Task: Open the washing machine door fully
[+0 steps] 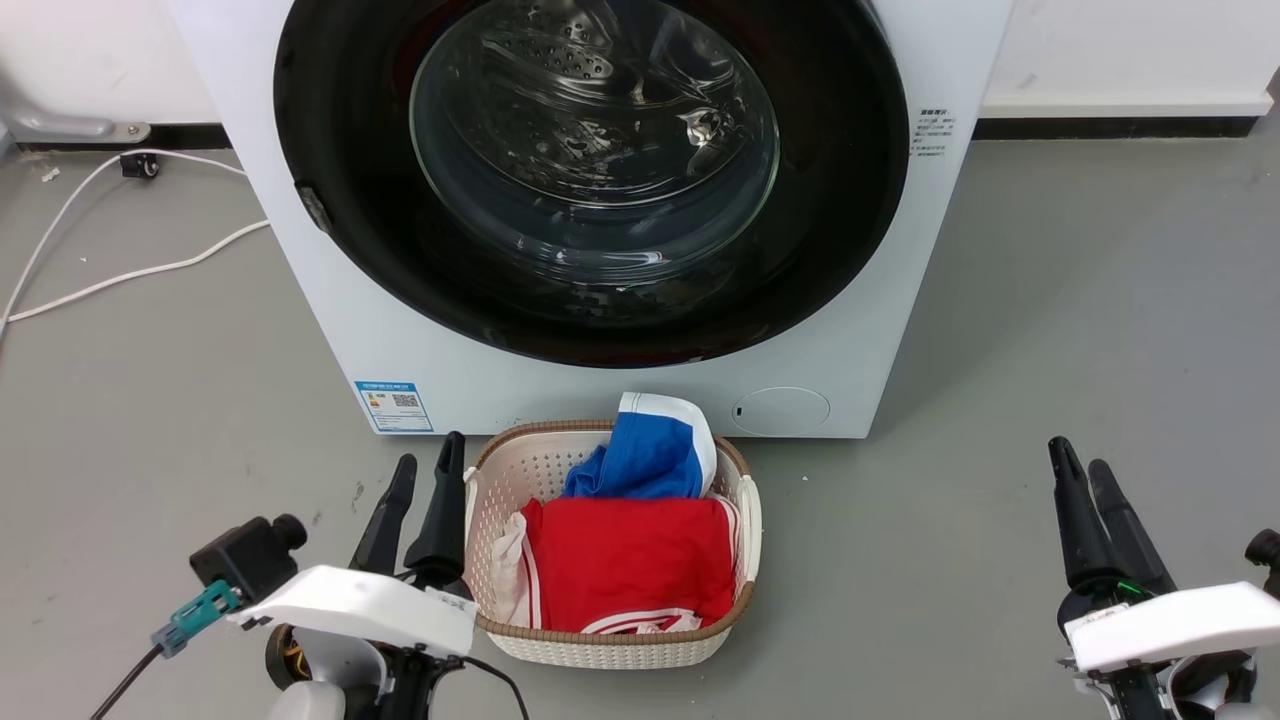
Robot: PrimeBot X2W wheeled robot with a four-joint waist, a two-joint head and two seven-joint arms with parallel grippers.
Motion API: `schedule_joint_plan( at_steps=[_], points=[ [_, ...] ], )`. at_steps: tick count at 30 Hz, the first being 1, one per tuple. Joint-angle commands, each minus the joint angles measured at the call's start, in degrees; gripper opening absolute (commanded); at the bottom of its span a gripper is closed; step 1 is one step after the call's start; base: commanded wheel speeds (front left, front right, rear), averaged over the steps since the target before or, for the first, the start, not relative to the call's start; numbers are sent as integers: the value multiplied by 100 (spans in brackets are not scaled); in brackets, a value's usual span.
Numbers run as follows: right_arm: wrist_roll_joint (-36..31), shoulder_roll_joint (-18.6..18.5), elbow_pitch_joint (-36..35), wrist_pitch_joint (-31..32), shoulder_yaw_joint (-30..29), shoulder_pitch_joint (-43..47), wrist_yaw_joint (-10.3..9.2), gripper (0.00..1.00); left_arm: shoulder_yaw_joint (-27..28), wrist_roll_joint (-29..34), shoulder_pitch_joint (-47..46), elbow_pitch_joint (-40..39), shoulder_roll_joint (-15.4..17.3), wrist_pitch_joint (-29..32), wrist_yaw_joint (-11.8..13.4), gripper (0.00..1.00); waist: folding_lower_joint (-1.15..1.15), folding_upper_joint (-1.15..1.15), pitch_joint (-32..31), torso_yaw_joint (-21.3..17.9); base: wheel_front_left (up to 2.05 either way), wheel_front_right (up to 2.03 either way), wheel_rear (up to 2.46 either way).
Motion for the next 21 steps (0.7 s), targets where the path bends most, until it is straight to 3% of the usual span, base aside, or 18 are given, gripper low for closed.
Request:
schedule_joint_plan(
  at_steps=[1,21],
  points=[
    [-159,-33,-120,-4,-12,0,7,100,-29,164,-141,-86,55,-58,12,100,-1,0,-1,-1,0,0,0],
    [-1914,49,-570,189,-77,305,9,100,-553,1718,-185,67,355,-388,308,100,-1,0,-21,-15,0,0,0]
  ],
)
